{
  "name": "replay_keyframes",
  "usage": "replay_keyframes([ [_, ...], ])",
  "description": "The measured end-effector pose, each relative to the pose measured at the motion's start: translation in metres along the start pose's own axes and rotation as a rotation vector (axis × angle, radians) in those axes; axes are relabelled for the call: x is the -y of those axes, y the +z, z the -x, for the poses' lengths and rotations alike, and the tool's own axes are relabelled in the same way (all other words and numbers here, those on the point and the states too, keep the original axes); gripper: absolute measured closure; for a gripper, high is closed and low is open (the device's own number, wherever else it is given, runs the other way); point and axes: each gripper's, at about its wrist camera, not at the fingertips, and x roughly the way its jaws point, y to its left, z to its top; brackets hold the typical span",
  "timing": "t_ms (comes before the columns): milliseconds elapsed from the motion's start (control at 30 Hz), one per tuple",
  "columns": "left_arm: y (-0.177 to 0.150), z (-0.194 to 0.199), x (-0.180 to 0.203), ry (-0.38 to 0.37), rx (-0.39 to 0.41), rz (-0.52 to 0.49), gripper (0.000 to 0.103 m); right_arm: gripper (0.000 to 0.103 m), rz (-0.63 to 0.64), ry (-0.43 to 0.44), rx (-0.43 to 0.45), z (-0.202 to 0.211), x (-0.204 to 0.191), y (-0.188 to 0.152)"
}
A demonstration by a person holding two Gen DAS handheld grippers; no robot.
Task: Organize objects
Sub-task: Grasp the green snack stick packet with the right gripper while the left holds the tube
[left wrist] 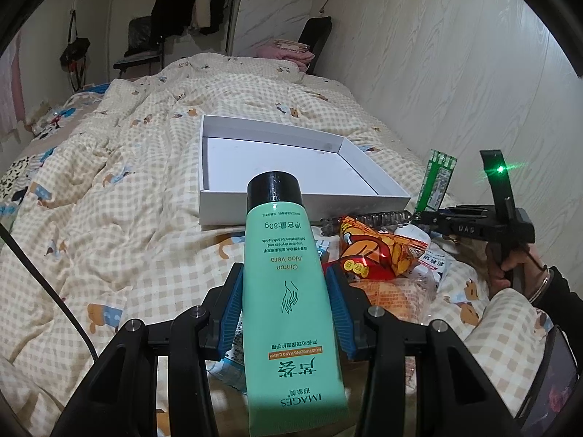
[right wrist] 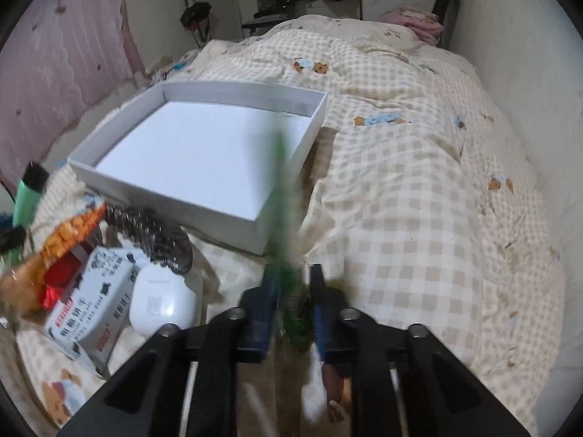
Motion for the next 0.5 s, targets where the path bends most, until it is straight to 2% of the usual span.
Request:
replay_keyframes([
  [133, 0.0, -0.002, -0.002, -0.004, -0.009, 0.011, 0.054, 0.091, -0.053, 0.042, 0.01, 0.016, 0.007, 0.007],
  [233, 0.0, -0.002, -0.003, -0.004, -0.013, 0.017, 0.054, 0.091, -0.11, 0.105, -0.022, 0.034, 0.016, 0.014],
  [300, 0.0, -0.001, -0.003, -0.003, -0.01, 0.013, 0.055, 0.091, -0.135, 0.174, -0.063, 0.048, 0.021, 0.018],
  [433, 0.0, -0.002, -0.001, -0.003, -0.011, 0.003, 0.054, 0.091, -0.163, 0.319, -0.25, 0.055, 0.024, 0.021],
  [500, 0.0, -0.002, -0.001, -0.002, -0.011, 0.001, 0.054, 0.091, -0.147, 0.379, -0.296, 0.052, 0.019, 0.02],
])
